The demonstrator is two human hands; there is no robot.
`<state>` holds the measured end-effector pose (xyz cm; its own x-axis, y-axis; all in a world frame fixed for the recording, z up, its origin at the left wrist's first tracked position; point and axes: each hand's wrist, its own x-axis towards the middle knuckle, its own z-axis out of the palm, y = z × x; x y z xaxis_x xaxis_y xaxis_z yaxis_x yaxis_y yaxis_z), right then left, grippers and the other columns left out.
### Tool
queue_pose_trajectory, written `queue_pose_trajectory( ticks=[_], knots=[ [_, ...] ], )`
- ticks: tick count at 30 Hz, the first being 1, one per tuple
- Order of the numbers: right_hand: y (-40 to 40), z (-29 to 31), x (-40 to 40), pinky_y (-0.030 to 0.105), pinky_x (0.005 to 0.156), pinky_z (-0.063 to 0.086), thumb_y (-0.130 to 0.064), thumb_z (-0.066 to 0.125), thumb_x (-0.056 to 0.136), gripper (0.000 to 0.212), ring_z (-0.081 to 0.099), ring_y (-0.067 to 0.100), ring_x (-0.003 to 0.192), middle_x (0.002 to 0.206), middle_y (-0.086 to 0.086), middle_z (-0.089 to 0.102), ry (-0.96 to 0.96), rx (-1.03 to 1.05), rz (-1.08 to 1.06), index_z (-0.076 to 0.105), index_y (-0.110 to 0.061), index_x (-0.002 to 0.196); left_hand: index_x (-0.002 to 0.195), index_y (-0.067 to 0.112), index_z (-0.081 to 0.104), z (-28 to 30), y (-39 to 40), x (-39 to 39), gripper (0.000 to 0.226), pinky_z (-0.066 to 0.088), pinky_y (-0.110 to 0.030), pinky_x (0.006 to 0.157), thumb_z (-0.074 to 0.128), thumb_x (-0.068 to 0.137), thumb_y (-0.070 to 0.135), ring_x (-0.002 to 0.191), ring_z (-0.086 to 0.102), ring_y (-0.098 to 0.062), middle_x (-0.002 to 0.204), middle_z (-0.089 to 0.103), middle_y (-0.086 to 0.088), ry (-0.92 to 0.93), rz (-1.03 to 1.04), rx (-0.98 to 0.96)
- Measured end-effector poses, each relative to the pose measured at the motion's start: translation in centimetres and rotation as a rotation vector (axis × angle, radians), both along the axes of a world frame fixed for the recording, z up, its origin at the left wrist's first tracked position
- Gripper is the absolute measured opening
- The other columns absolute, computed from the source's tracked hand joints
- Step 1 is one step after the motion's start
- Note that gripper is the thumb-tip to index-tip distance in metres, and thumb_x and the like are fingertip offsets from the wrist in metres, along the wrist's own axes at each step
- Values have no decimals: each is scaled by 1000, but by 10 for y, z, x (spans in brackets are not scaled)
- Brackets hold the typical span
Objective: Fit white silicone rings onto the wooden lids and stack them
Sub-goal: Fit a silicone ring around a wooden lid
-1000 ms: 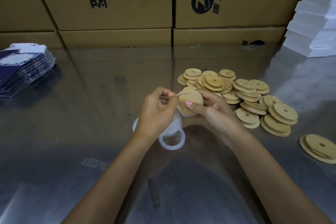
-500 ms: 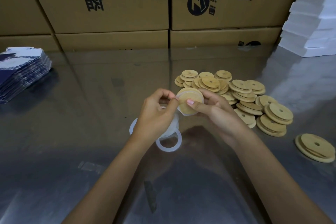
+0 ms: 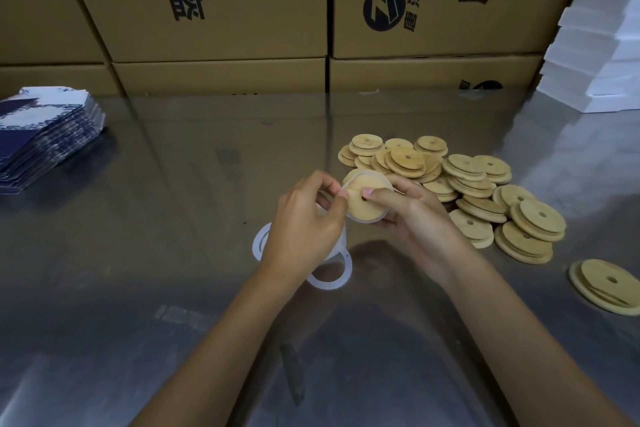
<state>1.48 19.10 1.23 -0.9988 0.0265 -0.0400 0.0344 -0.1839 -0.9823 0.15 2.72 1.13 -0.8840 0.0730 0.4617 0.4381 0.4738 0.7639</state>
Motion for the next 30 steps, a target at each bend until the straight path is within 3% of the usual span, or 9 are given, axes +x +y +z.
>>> queue_pose_trajectory(
  ticks=[5, 10, 13, 16, 24, 30],
  knots=[
    [-5, -1, 2, 52, 100, 54, -18, 66, 96, 24, 70, 30, 110, 113, 14, 74, 6, 92, 46, 72, -10, 117, 79, 19, 65, 5, -4, -3, 12, 45, -14, 60, 65, 90, 15, 72, 63, -9, 74, 68, 9, -91, -4, 97],
    [-4, -1, 5, 51, 98, 55, -14, 62, 98, 25, 67, 34, 113, 116, 15, 73, 26, 126, 97, 70, -8, 121, 81, 13, 68, 11, -10, -5, 8, 53, -24, 66, 67, 89, 11, 73, 68, -14, 77, 73, -4, -286, -23, 251],
    [-4, -1, 7, 44, 93, 56, -15, 62, 98, 25, 68, 32, 110, 116, 16, 73, 12, 126, 94, 70, -8, 121, 83, 11, 70, 11, -13, -7, 6, 51, -17, 63, 68, 88, 12, 72, 66, -5, 82, 73, -4, -372, -76, 277],
    [-1, 0, 6, 49, 98, 53, -16, 61, 98, 26, 67, 29, 107, 118, 17, 71, 9, 134, 97, 69, -9, 121, 83, 13, 72, 14, -15, -8, 6, 44, -8, 56, 69, 88, 14, 67, 63, 4, 81, 73, 1, -419, -144, 299],
    [3, 0, 4, 51, 102, 49, -22, 62, 98, 25, 66, 27, 106, 121, 15, 70, -16, 140, 141, 71, -15, 120, 86, 9, 74, 16, -16, -6, 14, 48, -14, 52, 75, 83, 23, 61, 62, 0, 76, 73, 3, -486, -69, 365],
    [4, -2, 2, 41, 90, 51, -26, 63, 97, 26, 66, 25, 108, 121, 13, 71, -26, 91, 138, 72, -17, 119, 90, 11, 72, 18, -14, -5, 6, 48, -12, 56, 68, 87, 14, 63, 63, 2, 80, 72, 5, -433, -78, 352]
  ],
)
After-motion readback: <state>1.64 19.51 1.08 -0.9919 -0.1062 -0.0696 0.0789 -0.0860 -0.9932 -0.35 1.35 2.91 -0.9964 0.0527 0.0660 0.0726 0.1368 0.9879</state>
